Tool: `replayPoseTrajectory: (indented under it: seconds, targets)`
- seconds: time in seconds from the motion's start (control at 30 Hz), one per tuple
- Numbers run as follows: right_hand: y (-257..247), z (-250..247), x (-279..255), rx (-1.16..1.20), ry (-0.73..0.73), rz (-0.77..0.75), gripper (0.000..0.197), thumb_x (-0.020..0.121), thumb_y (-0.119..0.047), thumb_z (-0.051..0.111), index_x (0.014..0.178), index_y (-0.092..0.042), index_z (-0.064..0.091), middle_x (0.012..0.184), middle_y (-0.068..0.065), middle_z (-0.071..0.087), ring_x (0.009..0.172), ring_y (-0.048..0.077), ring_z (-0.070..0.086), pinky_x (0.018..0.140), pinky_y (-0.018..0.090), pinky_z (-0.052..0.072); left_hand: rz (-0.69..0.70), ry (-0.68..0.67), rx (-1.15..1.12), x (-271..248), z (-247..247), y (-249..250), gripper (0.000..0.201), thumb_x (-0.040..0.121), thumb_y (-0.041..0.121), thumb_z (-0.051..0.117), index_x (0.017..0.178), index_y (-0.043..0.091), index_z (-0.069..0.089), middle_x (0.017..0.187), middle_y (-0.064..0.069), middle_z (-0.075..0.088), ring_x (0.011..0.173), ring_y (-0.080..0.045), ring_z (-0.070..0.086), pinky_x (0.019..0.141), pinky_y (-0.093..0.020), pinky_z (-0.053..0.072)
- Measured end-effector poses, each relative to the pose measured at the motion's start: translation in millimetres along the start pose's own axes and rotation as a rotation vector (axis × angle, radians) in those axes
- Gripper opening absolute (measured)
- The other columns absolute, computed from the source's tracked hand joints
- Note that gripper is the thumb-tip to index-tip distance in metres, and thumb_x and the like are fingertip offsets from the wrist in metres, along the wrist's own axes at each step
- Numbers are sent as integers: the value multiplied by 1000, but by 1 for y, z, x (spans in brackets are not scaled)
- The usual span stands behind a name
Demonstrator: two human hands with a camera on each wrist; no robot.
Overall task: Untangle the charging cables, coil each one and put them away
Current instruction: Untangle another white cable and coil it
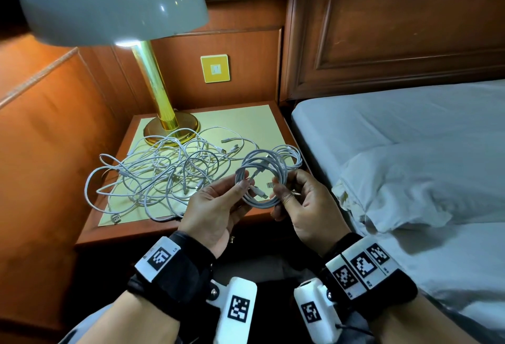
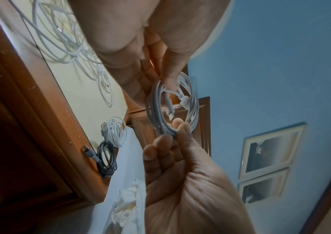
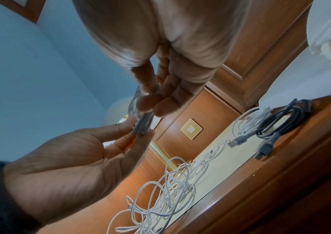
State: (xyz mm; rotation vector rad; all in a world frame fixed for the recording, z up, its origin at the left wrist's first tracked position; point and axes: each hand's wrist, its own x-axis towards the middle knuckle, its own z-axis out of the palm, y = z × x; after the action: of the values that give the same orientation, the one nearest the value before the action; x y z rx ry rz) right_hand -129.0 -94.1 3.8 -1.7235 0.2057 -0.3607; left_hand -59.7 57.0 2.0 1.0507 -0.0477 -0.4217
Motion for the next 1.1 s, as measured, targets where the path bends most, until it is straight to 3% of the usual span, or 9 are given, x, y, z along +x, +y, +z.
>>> replayPoseTrajectory:
  seconds: [0.13, 0.27, 0.4, 0.53, 0.67, 0.77, 0.87, 1.0, 1.1]
  targets:
    - [-2, -2, 2, 17, 16, 36, 11, 96, -23, 64, 102, -13, 63, 71, -8, 67, 55, 9, 65, 55, 18, 50, -5, -63, 32, -1, 2, 1, 24, 82, 11, 66, 104, 2, 72, 86, -10, 72, 74, -17, 67, 72, -27, 57]
    - [-3, -2, 3, 46, 11, 50, 13, 95, -21, 64, 102, -11, 62, 78, -3, 68, 56, 11, 66, 55, 20, 51, -6, -60, 123, 0, 2, 4, 23, 89, 14, 62, 107, 5, 72, 83, -7, 68, 73, -14, 60, 73, -27, 46]
    - [-1, -2, 3, 43, 2, 45, 12, 95, -21, 64, 101, -10, 63, 64, -5, 64, 53, 10, 63, 54, 18, 49, 11, -83, 172, 2, 3, 3, 26, 102, 7, 45, 115, -3, 65, 71, -5, 54, 68, -12, 48, 64, -26, 33]
    - [-1, -1, 3, 67, 14, 59, 15, 96, -26, 64, 97, -11, 63, 59, -2, 64, 52, 12, 63, 54, 19, 48, 76, -97, 276, 0, 5, 2, 27, 103, 10, 45, 112, 0, 68, 65, 0, 48, 64, -9, 45, 63, -27, 31]
    - [4, 2, 3, 58, 35, 66, 21, 96, -30, 63, 92, -9, 62, 63, 2, 66, 54, 16, 64, 59, 29, 50, 89, -120, 317, 0, 8, 2, 30, 95, 20, 48, 105, 1, 69, 61, 2, 43, 59, -7, 41, 58, -25, 29]
    - [6, 2, 2, 2, 45, 37, 14, 97, -26, 62, 93, -13, 63, 65, 1, 67, 52, 16, 66, 57, 27, 50, 95, -110, 423, 0, 10, 1, 33, 82, 26, 58, 101, 2, 70, 64, -2, 55, 64, -12, 53, 63, -27, 43]
    - [8, 4, 0, -54, 12, -5, 3, 98, -19, 60, 100, -17, 60, 70, 5, 70, 51, 22, 67, 56, 33, 53, 218, -84, 730, 2, 3, -4, 20, 84, 30, 66, 89, 10, 69, 74, -11, 68, 71, -15, 61, 74, -43, 52]
    - [18, 7, 2, -154, 24, -42, 21, 93, -22, 61, 112, -22, 52, 78, 3, 70, 51, 22, 67, 57, 42, 57, 310, -40, 1004, 2, -1, -8, 24, 98, 28, 59, 83, 11, 65, 62, 4, 53, 56, -9, 44, 59, -32, 38]
    - [20, 8, 2, -249, 65, -89, 16, 96, -24, 57, 111, -20, 51, 70, 0, 67, 52, 14, 66, 58, 35, 55, 334, -45, 1086, -1, 3, -8, 22, 101, 28, 54, 86, 15, 65, 65, 7, 56, 55, -3, 45, 56, -22, 36]
